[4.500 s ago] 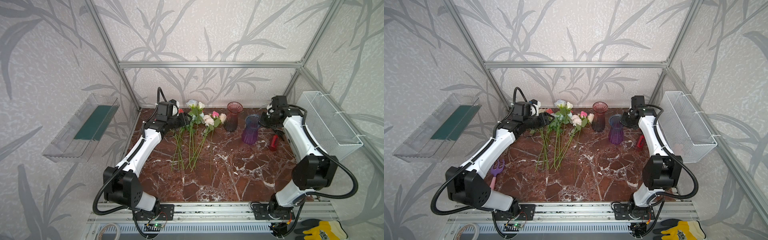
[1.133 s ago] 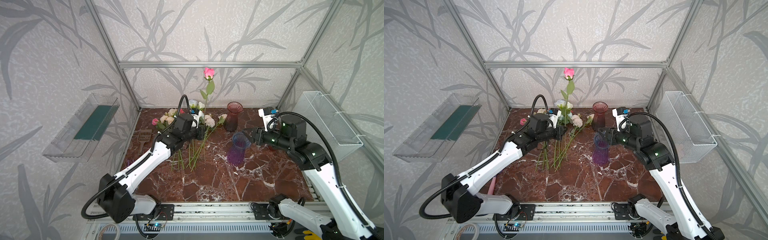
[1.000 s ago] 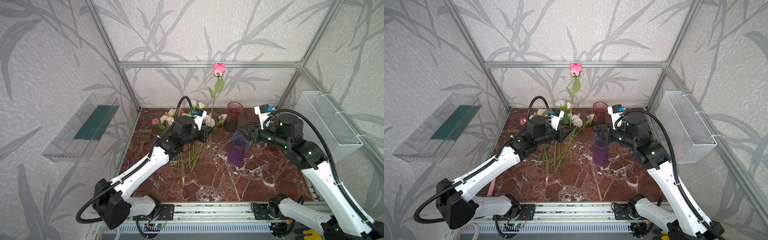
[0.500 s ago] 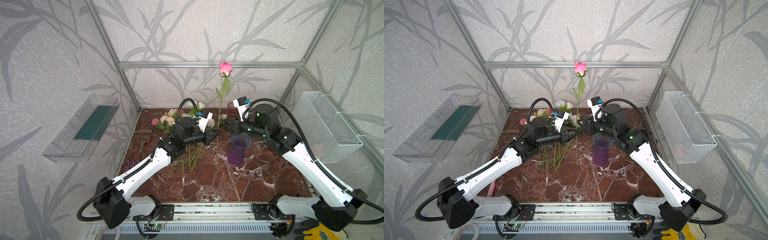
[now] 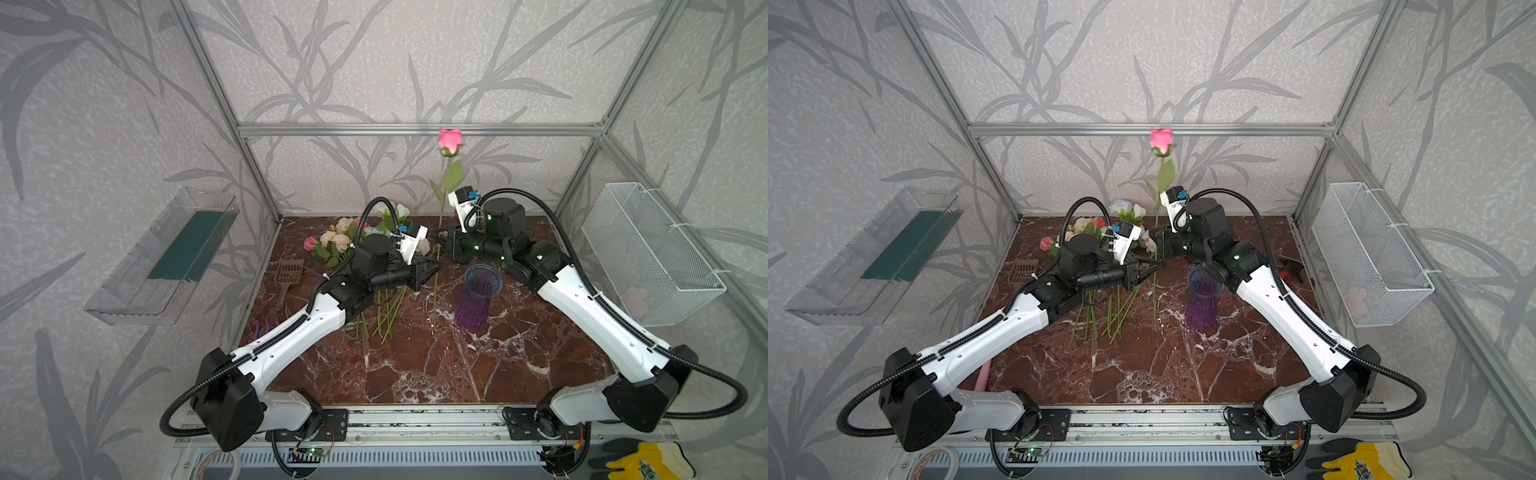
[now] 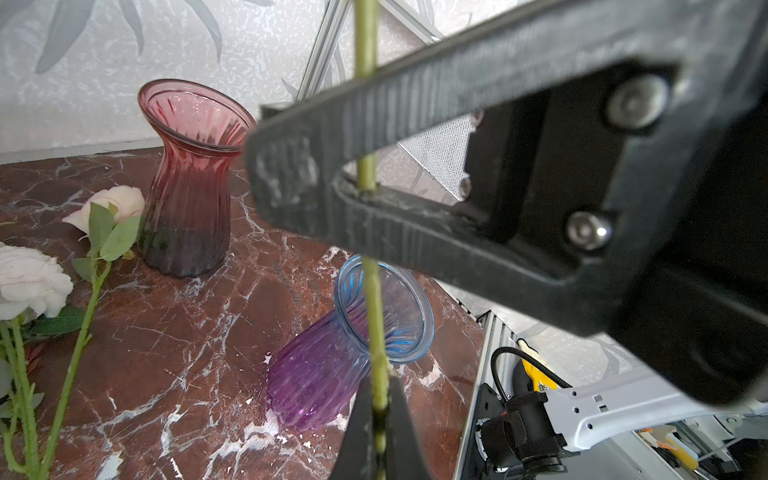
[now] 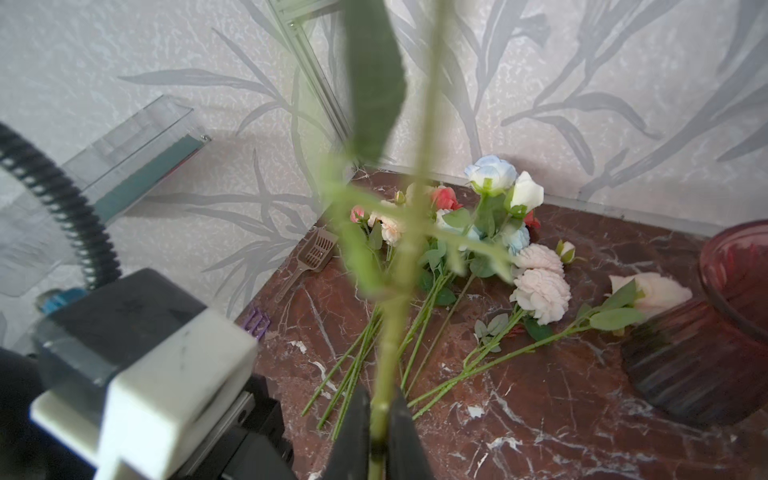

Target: Arrange the flowers into the vase

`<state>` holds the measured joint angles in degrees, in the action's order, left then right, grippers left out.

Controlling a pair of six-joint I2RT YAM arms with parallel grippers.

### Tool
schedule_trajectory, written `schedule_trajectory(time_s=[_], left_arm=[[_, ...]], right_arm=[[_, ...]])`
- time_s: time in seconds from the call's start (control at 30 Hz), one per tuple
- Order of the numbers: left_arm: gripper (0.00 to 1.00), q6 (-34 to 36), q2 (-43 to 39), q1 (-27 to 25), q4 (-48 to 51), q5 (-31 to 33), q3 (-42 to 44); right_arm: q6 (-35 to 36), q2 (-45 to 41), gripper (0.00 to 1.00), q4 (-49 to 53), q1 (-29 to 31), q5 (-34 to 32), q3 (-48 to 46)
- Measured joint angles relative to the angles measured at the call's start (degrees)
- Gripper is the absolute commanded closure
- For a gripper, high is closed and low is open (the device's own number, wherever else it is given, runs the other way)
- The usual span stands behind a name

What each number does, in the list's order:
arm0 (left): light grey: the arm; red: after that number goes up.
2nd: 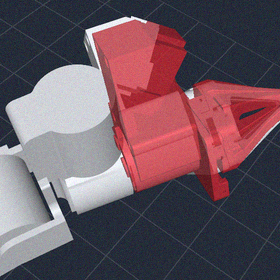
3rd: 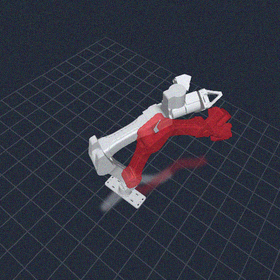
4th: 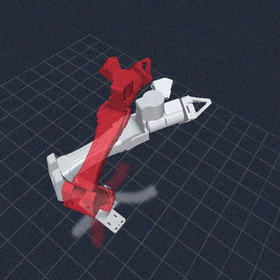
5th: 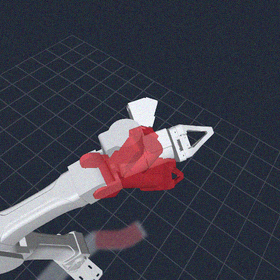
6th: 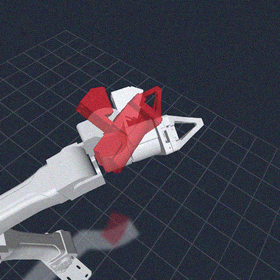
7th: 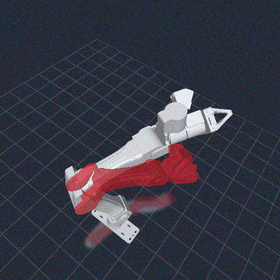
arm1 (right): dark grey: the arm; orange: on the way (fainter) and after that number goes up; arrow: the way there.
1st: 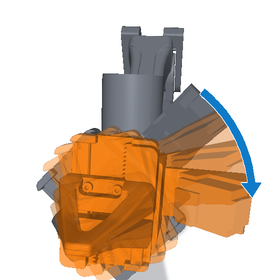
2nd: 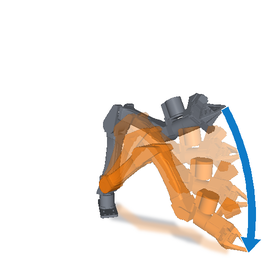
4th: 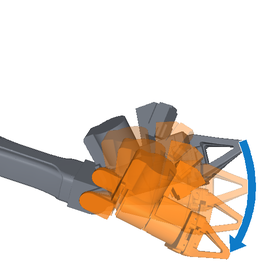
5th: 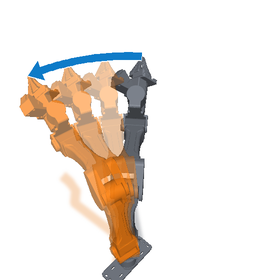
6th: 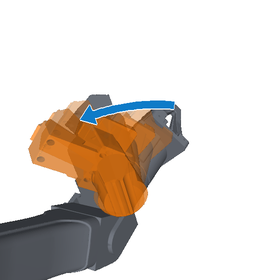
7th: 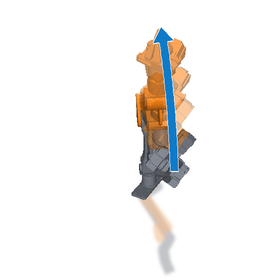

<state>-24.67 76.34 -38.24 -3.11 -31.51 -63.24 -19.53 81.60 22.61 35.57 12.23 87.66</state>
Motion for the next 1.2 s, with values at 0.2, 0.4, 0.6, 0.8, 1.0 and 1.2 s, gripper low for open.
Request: schedule_trajectory(time_s=[0.2,0.4,0.6,0.8,1.0,1.2], left_arm=[[0.29,0.3,0.0,0.0,-0.2,0.4,0.1],[0.2,1.6,-2.3,0.0,-0.2,3.3,2.0],[0.13,3.2,-9.2,0.5,-2.0,12.4,6.6],[0.13,3.5,-12.2,1.3,-4.6,21.0,9.0],[0.13,2.8,-11.8,2.4,-5.6,23.0,9.2],[0.13,2.1,-10.7,3.0,-5.5,23.0,9.2]], right_arm=[[-0.8,-0.2,0.98,-1.5,-0.1,-0.9,-0.2],[-0.1,-2.8,0.98,-1.9,-0.1,-4.9,-0.5],[2.3,-8.1,0.98,-3.5,-0.4,-11.1,-0.5],[5.5,-13.5,0.96,-5.6,-3.3,-18.1,0.0],[6.2,-18.6,0.97,-8.8,-9.8,-22.7,-1.3],[4.5,-20.0,0.98,-11.1,-12.3,-23.2,-5.9]])
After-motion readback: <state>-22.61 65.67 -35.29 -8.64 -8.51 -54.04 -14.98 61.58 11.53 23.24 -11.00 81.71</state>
